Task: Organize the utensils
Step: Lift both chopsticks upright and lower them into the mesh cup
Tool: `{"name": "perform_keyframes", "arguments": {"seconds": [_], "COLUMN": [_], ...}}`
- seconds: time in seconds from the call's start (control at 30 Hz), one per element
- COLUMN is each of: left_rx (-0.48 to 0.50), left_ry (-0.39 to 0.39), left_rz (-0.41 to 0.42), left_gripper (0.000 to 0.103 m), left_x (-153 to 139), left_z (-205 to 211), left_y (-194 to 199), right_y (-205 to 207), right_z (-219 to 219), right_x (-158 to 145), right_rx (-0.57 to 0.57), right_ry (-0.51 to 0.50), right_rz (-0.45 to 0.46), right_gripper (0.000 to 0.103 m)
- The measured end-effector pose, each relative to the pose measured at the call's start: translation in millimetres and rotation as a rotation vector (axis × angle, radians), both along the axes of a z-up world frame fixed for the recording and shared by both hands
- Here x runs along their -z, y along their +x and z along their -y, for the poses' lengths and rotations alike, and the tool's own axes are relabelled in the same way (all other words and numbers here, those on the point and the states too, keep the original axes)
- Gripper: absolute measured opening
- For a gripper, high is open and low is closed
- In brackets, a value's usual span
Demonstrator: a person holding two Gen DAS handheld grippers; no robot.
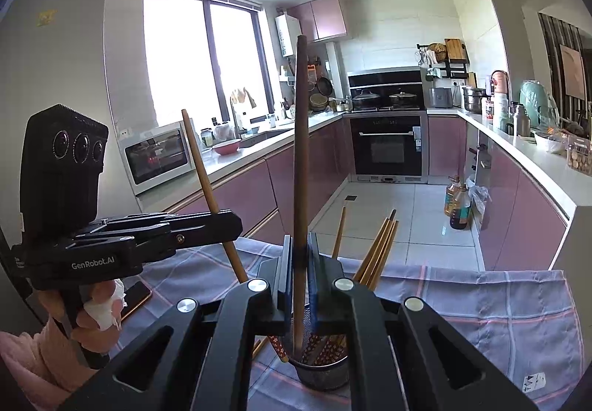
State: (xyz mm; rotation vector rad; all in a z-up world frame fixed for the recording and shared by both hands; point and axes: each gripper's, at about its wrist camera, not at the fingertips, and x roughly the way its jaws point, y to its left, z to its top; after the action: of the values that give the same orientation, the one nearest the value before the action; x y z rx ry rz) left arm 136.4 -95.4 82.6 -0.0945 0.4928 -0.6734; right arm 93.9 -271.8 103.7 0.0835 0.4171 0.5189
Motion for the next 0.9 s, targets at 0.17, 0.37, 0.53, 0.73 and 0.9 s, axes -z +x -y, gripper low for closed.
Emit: {"name": "perform_keyframes", "arguments": {"seconds": [0.17, 0.37, 0.53, 0.73, 0.9], "left_rx": [-0.009, -0.017, -0.02, -0.02, -0.014], "left_ry": [0.0, 0.012, 0.029, 0.047, 0.065], "left_rz": [-0.008, -0.015, -0.026, -0.042, -0.056], "left_gripper": [0.008, 0.008, 0.008, 0.008, 0.008], "left_x": [-0.1, 0.7, -0.1, 1.9, 5.5], "left_z": [1.0, 4.3, 11.2, 16.8, 18.3], "left_y": [1.1, 1.5, 5.3, 8.6, 10.2], "right_y": [5.2, 8.0, 13.0, 18.9, 26.9], "right_z": [0.2, 1.5, 1.4, 1.4, 0.3], "right_x": [2.3, 6.7, 10.3, 16.0, 19.7], "right_rx": [0.001, 0.003, 0.003, 0.004, 0.006], "right_ry": [-0.001, -0.006, -0.01, -0.013, -0.015], "right_rz": [-0.012, -0.025, -0.04, -0.058, -0.078], "right_gripper": [0.006, 0.006, 0.006, 0.006, 0.006]}}
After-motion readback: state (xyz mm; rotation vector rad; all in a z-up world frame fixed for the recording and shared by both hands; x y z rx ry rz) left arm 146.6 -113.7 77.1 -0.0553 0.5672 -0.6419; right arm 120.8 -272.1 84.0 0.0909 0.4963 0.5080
